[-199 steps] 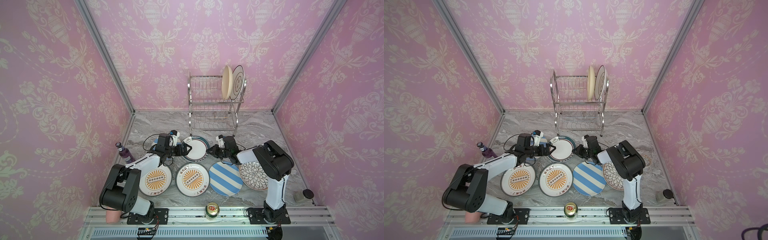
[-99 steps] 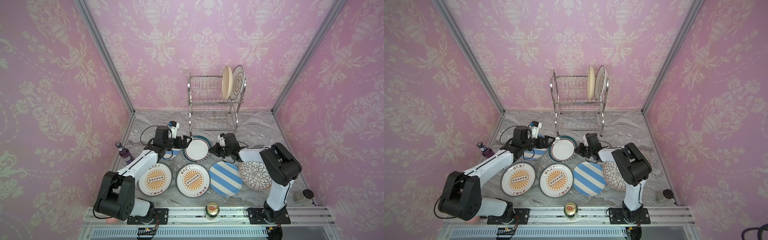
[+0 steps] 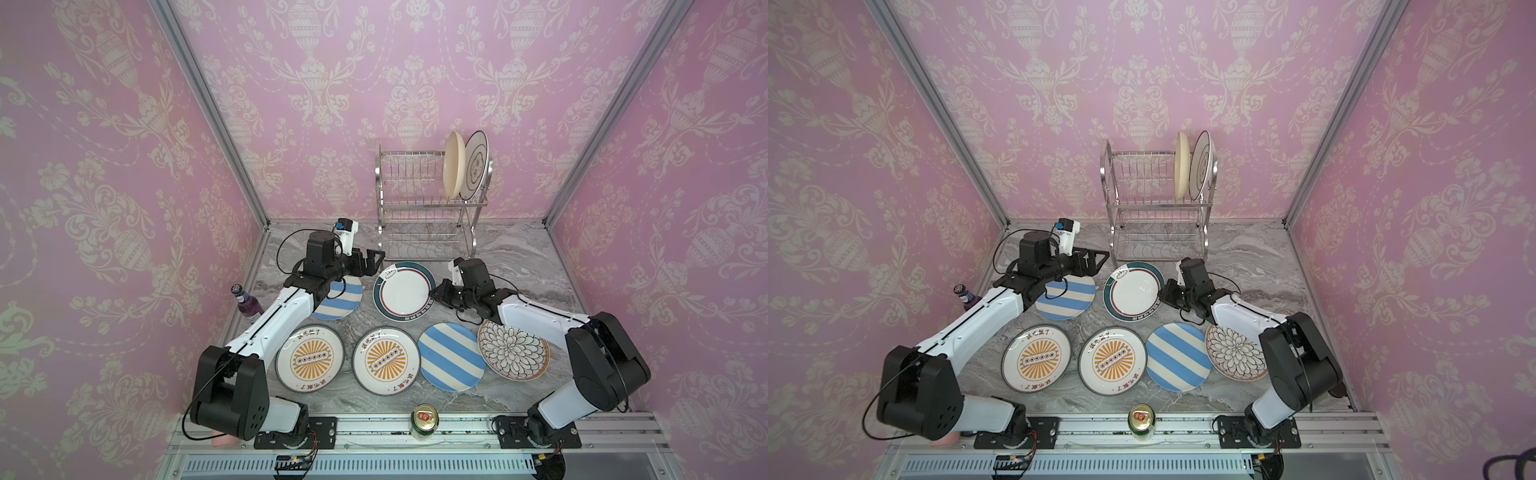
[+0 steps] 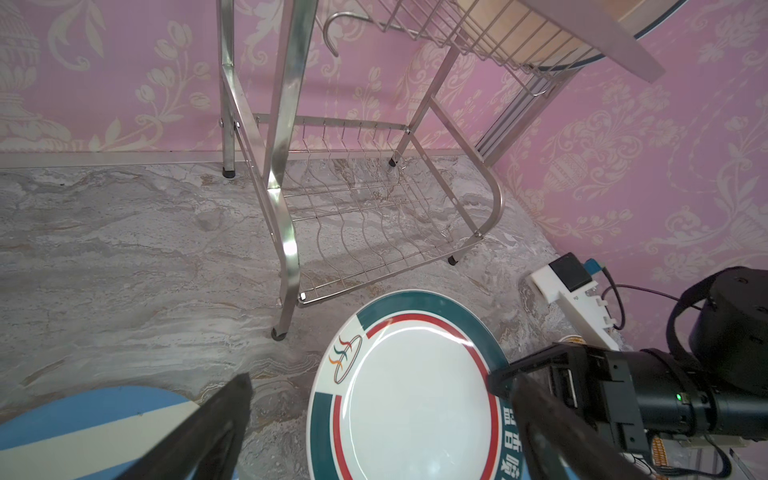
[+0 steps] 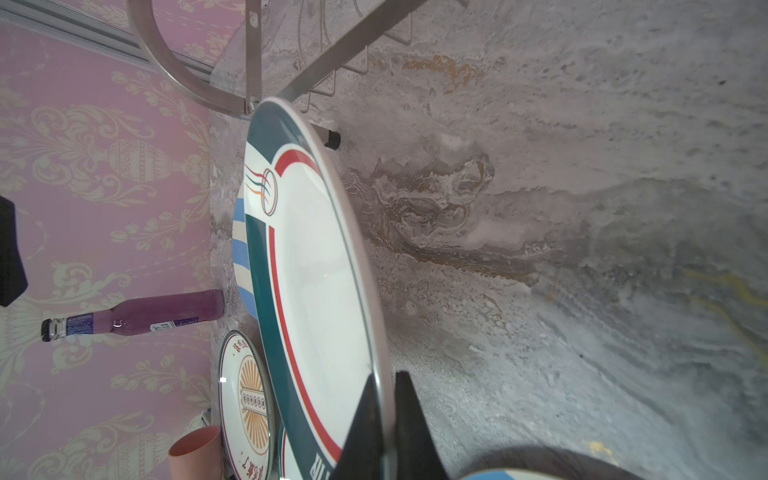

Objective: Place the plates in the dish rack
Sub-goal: 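Tilt the green-rimmed plate upright with the right gripper while the left arm shifts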

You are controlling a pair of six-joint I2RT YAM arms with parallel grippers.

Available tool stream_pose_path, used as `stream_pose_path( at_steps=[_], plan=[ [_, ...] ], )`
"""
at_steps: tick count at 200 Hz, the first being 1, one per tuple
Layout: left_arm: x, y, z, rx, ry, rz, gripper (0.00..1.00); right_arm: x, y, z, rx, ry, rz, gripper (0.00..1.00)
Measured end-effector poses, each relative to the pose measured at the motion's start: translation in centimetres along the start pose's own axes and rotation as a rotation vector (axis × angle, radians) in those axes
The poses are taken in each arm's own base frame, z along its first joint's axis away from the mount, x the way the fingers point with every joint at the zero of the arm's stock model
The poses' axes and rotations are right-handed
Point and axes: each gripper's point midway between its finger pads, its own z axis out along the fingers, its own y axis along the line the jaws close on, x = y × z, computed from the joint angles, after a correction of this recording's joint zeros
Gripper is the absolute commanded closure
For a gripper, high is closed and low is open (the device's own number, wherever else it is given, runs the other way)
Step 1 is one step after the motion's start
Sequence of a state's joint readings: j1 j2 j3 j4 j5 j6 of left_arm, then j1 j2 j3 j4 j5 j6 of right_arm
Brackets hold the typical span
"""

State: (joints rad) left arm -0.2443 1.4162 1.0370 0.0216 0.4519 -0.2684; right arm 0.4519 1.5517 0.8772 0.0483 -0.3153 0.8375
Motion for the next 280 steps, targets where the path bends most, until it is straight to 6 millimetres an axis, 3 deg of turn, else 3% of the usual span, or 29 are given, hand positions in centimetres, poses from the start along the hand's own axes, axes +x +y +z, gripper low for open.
stream_pose_path(
  at_steps=[28,55,85,116,152,187,215,280],
  plan=[
    [-1.1,1.5,0.6,-0.035,-0.022,0.042,0.01,1.1,-0.1,-2.5,0.024,0.018,-0.001,1.00],
    [-3.0,4.0,1.6,-0.055,-0.080,0.061,0.01,2.2,-0.5,-6.8,0.091,0.013,-0.036,1.00],
    [-4.4,5.3,5.0,0.001,-0.111,0.105,0.01,2.6,-0.2,-12.1,0.122,-0.051,-0.087,1.00],
    [-4.4,6.4,8.5,0.053,-0.121,0.137,0.01,3.1,-1.0,-15.4,0.168,-0.096,-0.117,1.00],
    [-4.6,6.9,9.9,0.065,-0.136,0.184,0.01,3.3,-1.9,-17.6,0.216,-0.138,-0.131,1.00],
    [-8.4,6.0,10.6,0.103,-0.202,0.260,0.01,3.3,-2.3,-19.1,0.231,-0.185,-0.140,1.00],
    [-9.8,5.3,11.1,0.143,-0.223,0.286,0.01,3.3,-2.6,-20.1,0.244,-0.210,-0.142,1.00],
    [-7.9,3.7,13.4,0.238,-0.161,0.293,0.09,3.3,-3.4,-21.1,0.279,-0.241,-0.141,1.00]
  ],
)
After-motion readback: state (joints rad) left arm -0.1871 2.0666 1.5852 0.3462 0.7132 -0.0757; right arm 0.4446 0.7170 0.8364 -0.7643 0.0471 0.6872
